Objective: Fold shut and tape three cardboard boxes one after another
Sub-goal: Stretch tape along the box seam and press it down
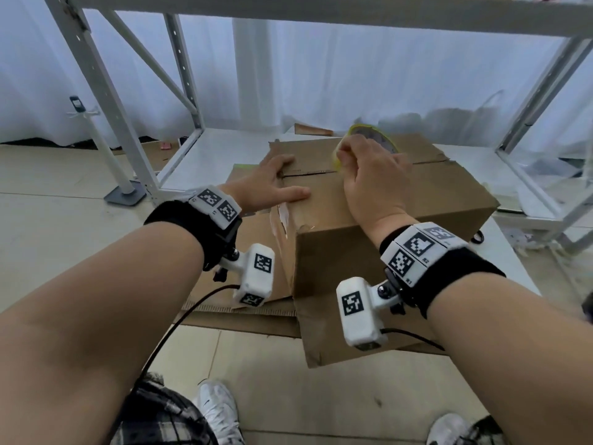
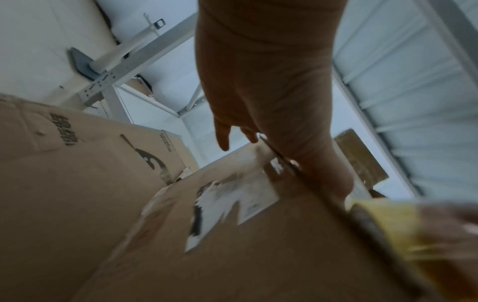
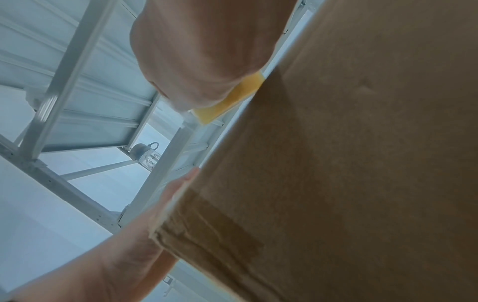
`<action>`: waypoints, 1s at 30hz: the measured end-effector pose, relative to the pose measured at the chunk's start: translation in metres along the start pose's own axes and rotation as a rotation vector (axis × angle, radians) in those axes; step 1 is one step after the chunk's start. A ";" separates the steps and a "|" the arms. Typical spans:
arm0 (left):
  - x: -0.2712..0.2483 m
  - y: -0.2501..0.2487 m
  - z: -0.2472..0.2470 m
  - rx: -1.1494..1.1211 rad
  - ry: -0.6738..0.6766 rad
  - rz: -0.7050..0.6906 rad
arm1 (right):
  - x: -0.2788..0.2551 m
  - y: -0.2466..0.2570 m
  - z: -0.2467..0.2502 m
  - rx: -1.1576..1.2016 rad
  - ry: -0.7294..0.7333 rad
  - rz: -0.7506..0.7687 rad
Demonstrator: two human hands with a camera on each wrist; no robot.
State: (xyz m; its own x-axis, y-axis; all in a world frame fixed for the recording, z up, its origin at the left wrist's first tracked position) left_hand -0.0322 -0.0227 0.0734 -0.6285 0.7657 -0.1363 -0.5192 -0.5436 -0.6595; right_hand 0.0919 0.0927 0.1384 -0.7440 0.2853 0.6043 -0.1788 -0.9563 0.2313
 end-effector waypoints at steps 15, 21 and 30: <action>0.003 0.002 -0.008 0.002 -0.145 -0.038 | -0.006 0.011 -0.007 0.011 -0.113 0.100; 0.044 -0.004 0.029 -0.002 -0.204 0.076 | 0.004 0.001 -0.011 -0.015 -0.053 0.145; 0.063 0.004 0.022 -0.069 -0.121 0.087 | -0.017 -0.009 -0.008 -0.088 -0.135 0.084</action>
State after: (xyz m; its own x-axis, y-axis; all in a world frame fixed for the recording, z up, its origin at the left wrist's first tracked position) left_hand -0.0866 0.0159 0.0787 -0.7368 0.6676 -0.1073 -0.4219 -0.5779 -0.6986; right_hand 0.1011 0.0962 0.1203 -0.6666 0.2046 0.7168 -0.1801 -0.9773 0.1116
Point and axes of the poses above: each hand's wrist, its own x-axis towards the middle knuckle, its own z-axis out of the back of the hand, y = z × x, the point moved 8 cm from there along x, towards the middle knuckle, and after that the axes turned 7 degrees about y, right-handed, at the moved point
